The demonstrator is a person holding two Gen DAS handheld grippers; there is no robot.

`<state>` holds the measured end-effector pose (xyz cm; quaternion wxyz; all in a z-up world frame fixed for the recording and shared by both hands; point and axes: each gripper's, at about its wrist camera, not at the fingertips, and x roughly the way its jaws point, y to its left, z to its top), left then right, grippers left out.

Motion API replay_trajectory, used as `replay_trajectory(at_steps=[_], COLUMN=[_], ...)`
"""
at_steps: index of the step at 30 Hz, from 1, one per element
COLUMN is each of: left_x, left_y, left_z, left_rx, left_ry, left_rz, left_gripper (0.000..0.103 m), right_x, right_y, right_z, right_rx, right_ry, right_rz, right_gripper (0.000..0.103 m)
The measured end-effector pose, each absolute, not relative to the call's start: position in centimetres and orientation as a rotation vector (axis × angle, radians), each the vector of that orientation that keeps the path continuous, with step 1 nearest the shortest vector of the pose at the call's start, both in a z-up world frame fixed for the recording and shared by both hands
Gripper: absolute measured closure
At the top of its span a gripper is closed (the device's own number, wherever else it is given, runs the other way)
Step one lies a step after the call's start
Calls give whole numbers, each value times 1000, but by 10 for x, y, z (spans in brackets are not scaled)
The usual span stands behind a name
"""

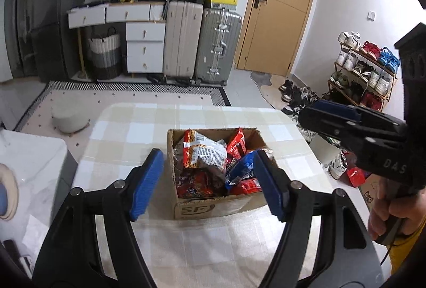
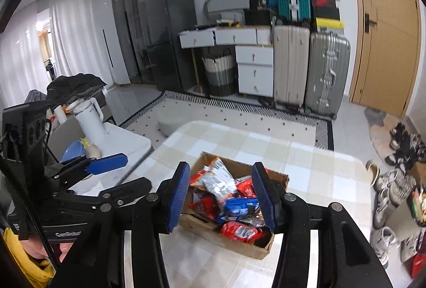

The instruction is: Organize snacks

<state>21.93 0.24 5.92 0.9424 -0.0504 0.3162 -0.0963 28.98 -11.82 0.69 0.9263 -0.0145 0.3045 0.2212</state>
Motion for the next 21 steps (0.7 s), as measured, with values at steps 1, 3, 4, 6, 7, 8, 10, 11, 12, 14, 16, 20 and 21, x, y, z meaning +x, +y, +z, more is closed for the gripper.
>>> replay_trajectory(at_steps=[1,3,4,6,7,8,10,11,12,14,16,20,21], left_x=[212,194,185,166,157,145,128,116,107,85,64,16,6], left_y=[2,1,1,0,0,1,1,1,1,2,4,11,14], left_z=[66,81,89,106,114,124,140,149,156,171,186,211,216], left_rx=[-97,-88,-87,-81,-77,-76,-75,-71,-68,-61,-54,-44,-47], left_ry=[636,613,599,567,550,529,497,480,468,432,394,324,306], left_rz=[-192,-185,-186,-184,-177,-171,-172,-173,-169,-156,-146,-124,-121], left_gripper=[35,33,32,30,25,24,24,24,23,21,17,2,1], right_x=[282,262,254,230,219,212,189,174,165,143,122,84,71], right_y=[-118,-118,-118,-118,-119,-119,-120,-121,-121,-122,-125,-130,-132], right_z=[13,29,36,53,60,64,79,88,93,106,116,133,137], right_rx=[-33,-40,-43,-53,-58,-62,-72,-80,-85,-93,-95,-101,-98], right_ry=[611,578,563,519,498,484,441,414,399,363,323,253,231], right_rz=[456,462,462,464,464,463,463,462,462,463,458,453,448], right_gripper=[53,52,52,48,42,39,34,34,33,28,21,16,14])
